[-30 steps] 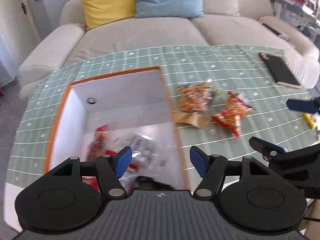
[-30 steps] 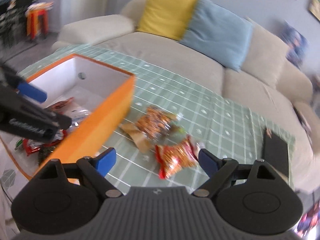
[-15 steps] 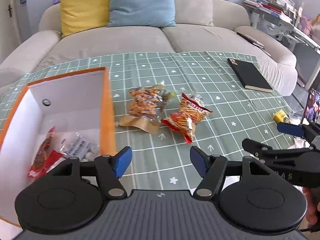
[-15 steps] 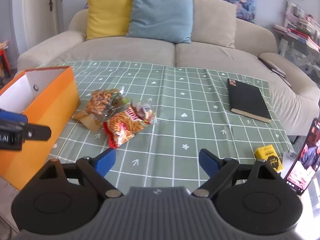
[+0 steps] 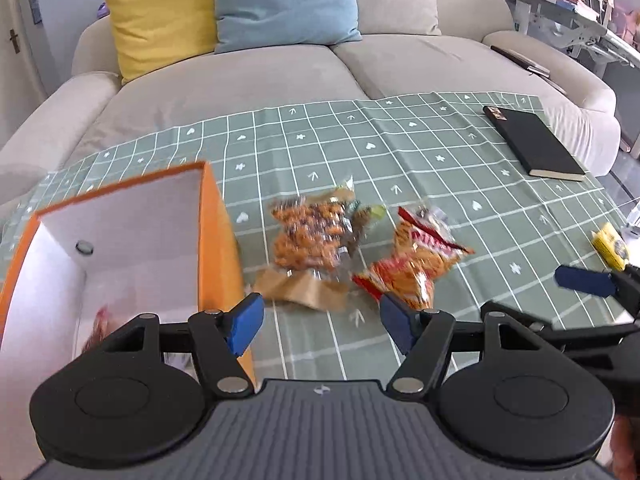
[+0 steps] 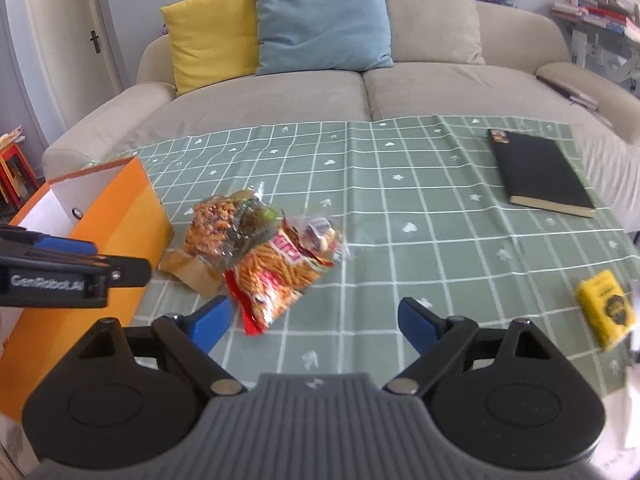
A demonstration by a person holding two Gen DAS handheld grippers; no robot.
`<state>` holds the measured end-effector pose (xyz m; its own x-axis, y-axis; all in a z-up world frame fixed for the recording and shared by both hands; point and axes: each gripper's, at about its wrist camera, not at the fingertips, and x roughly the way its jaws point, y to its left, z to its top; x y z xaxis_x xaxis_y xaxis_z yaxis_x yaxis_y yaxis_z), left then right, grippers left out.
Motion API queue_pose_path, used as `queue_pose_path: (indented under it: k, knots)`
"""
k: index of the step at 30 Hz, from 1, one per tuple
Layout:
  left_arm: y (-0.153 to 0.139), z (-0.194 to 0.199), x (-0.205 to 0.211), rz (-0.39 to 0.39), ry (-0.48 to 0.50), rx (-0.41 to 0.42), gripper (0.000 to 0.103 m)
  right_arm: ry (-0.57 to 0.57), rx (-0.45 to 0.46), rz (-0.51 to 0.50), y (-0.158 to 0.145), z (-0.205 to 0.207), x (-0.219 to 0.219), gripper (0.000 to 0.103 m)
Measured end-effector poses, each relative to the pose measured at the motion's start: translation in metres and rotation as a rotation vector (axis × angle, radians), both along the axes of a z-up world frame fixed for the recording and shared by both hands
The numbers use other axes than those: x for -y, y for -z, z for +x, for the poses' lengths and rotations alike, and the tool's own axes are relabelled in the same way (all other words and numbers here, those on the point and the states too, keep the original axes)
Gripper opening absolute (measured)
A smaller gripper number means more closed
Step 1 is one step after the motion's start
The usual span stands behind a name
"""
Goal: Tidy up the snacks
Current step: 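Move both tools back over the remaining snacks, then grasp the peanut packet with the left tool while the right tool grasps the red Mimi bag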
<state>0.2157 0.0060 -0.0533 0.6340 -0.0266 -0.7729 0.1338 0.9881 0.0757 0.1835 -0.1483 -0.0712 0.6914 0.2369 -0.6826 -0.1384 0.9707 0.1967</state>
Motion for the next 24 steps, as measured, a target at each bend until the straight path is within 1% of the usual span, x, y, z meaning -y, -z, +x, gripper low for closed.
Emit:
queue_pose_path:
  k: [2, 5, 6, 11, 16, 17, 18, 20, 22, 23, 24]
  knots:
    - [0.000, 0.012, -0.002, -0.004, -0.005, -0.006, 0.079, 0.005, -0.015, 0.027, 0.004, 0.012, -0.004, 0.089]
    - [0.002, 0.027, -0.006, -0.015, -0.016, -0.017, 0.079, 0.032, -0.038, 0.056, 0.011, 0.031, -0.010, 0.095]
    - [0.002, 0.031, -0.008, -0.019, -0.018, -0.021, 0.079, 0.044, -0.042, 0.064, 0.014, 0.036, -0.012, 0.095]
    - [0.003, 0.049, -0.011, -0.020, -0.006, -0.032, 0.079, 0.076, -0.090, 0.085, 0.027, 0.064, -0.024, 0.096]
    - [0.007, 0.066, -0.004, -0.016, 0.010, -0.047, 0.079, 0.094, -0.123, 0.092, 0.039, 0.082, -0.035, 0.095]
    - [0.008, 0.068, -0.001, -0.012, 0.010, -0.047, 0.079, 0.093, -0.127, 0.084, 0.041, 0.084, -0.036, 0.092]
    - [0.010, 0.070, 0.002, -0.004, 0.010, -0.049, 0.079, 0.086, -0.131, 0.075, 0.042, 0.086, -0.036, 0.085]
    - [0.015, 0.076, 0.009, 0.028, 0.007, -0.065, 0.079, 0.063, -0.140, 0.047, 0.045, 0.087, -0.037, 0.077]
    - [0.024, 0.084, 0.016, 0.073, -0.002, -0.084, 0.079, 0.053, -0.132, 0.049, 0.046, 0.084, -0.032, 0.072]
    - [0.028, 0.087, 0.019, 0.085, -0.002, -0.092, 0.079, 0.054, -0.132, 0.046, 0.047, 0.083, -0.029, 0.067]
    - [0.032, 0.090, 0.021, 0.094, -0.001, -0.103, 0.079, 0.056, -0.132, 0.039, 0.047, 0.081, -0.027, 0.065]
